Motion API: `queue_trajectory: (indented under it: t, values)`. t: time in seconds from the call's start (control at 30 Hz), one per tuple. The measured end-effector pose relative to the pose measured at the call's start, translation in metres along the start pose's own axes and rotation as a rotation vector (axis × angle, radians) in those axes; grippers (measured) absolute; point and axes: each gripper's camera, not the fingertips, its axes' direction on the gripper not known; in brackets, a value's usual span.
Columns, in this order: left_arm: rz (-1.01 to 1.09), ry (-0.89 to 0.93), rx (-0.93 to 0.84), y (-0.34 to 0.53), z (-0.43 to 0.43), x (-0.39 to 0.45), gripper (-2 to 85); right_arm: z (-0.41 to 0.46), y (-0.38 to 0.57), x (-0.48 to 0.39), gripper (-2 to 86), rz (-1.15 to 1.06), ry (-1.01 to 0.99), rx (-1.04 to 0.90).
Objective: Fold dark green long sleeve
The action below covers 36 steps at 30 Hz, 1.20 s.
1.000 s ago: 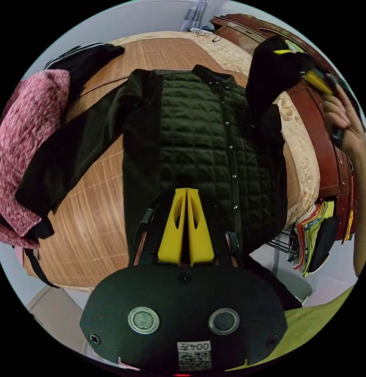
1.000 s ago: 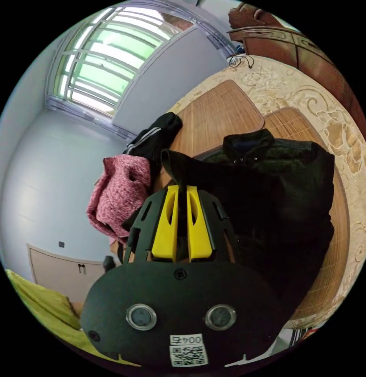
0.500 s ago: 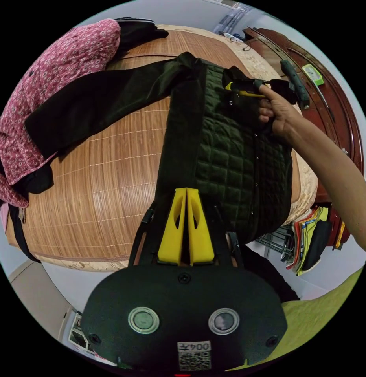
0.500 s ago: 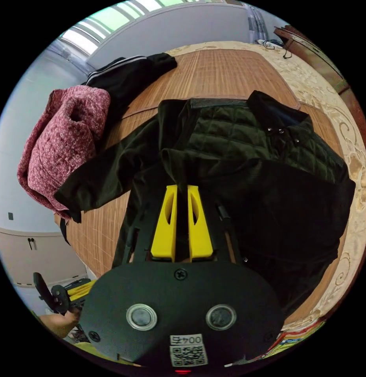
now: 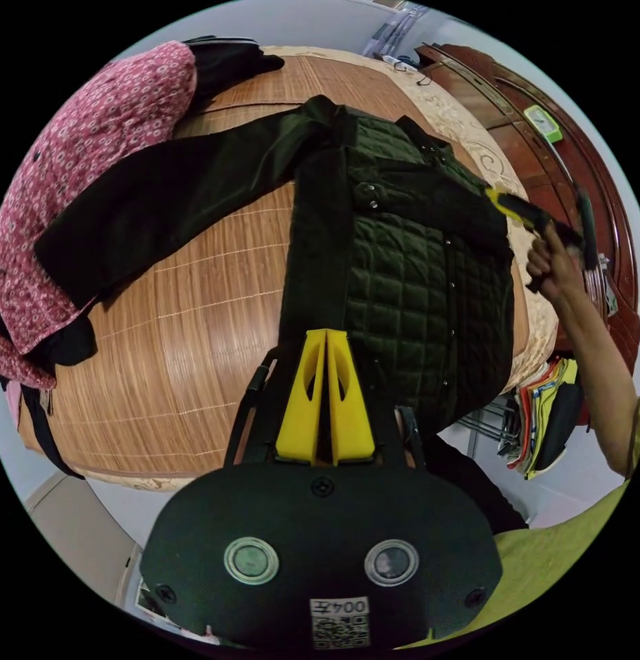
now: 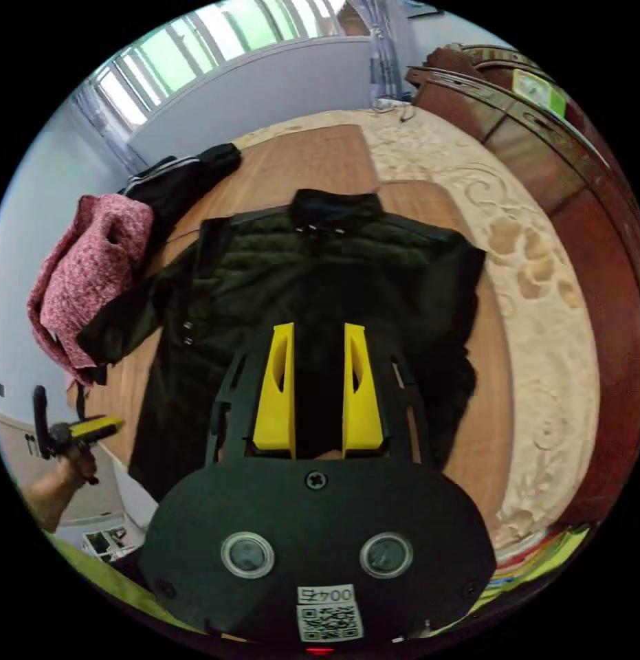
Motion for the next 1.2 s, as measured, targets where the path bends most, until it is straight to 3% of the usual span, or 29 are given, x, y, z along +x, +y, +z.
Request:
queue_trajectory:
  t: [0.17, 0.43, 0.63, 0.8, 0.97, 1.2]
  values:
    - [0.182, 0.036, 0.025, -0.088, -0.002, 0.071, 1.3, 0.008, 0.041, 0.064, 12.1, -0.112, 0.179, -0.114]
    - [0.514, 0.103, 0.044, -0.302, 0.021, 0.254, 5.3, 0.030, 0.043, 0.062, 13.0, -0.356, 0.156, -0.076]
    - [0.597, 0.135, 0.038, -0.413, 0.050, 0.367, 8.1, 0.039, 0.058, 0.055, 12.5, -0.513, 0.183, -0.050]
    - [0.704, 0.054, -0.001, -0.456, 0.080, 0.425, 11.0, 0.038, 0.068, 0.062, 11.5, -0.539, 0.156, -0.020]
    - [0.713, 0.090, -0.109, -0.485, 0.109, 0.443, 11.7, 0.037, 0.081, 0.067, 10.3, -0.548, 0.139, 0.007]
    - [0.722, 0.119, -0.137, -0.497, 0.123, 0.464, 3.7, 0.019, 0.094, 0.084, 3.6, -0.469, 0.098, 0.079]
